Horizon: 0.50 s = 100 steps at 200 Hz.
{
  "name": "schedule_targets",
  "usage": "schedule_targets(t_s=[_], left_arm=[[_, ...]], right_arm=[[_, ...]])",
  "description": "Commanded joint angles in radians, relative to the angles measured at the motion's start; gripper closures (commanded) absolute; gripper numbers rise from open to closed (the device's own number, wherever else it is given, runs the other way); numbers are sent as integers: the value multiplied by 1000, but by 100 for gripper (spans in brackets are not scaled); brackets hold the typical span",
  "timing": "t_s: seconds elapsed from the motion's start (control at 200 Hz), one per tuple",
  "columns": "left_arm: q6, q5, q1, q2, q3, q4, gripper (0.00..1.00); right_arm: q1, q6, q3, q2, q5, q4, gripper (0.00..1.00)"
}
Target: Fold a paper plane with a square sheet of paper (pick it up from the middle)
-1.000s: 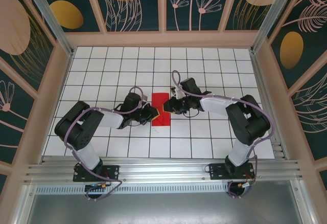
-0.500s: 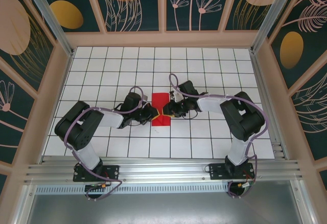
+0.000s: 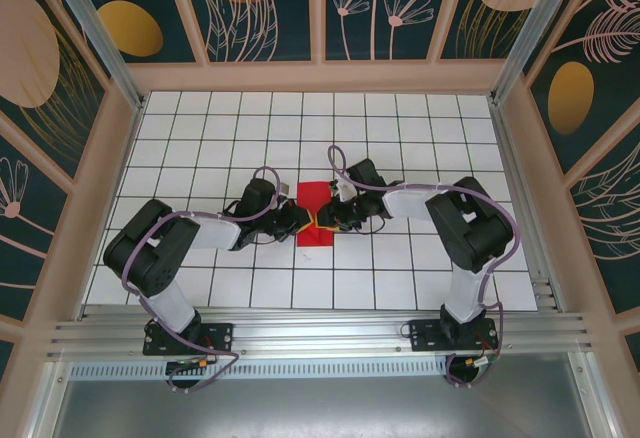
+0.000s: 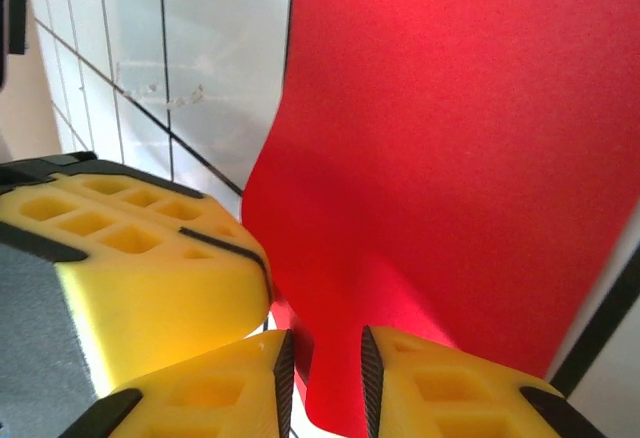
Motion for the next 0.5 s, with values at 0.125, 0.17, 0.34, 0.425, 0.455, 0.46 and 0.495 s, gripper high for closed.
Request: schedule_targets(t_s=[0.125, 0.17, 0.34, 0.425, 0.455, 0.46, 0.495], left_arm=[[17, -9, -4, -24, 17, -10, 97], [17, -9, -5, -25, 18, -10, 97], [17, -9, -4, -35, 17, -7, 94], [18, -4, -5, -38, 17, 7, 87], [17, -2, -5, -40, 17, 15, 85], [16, -1, -5, -40, 16, 15, 85], [16, 4, -5, -39, 17, 26, 82]], right_arm=[[5, -10, 7, 11, -50, 52, 83], [4, -10, 7, 11, -43, 49, 85], [-4, -19, 7, -4, 14, 34, 92], [-12, -30, 10, -6, 39, 21, 92], [-14, -37, 14, -5, 49, 13, 92], [-16, -38, 14, -6, 50, 11, 92], [-18, -45, 16, -5, 62, 1, 93]])
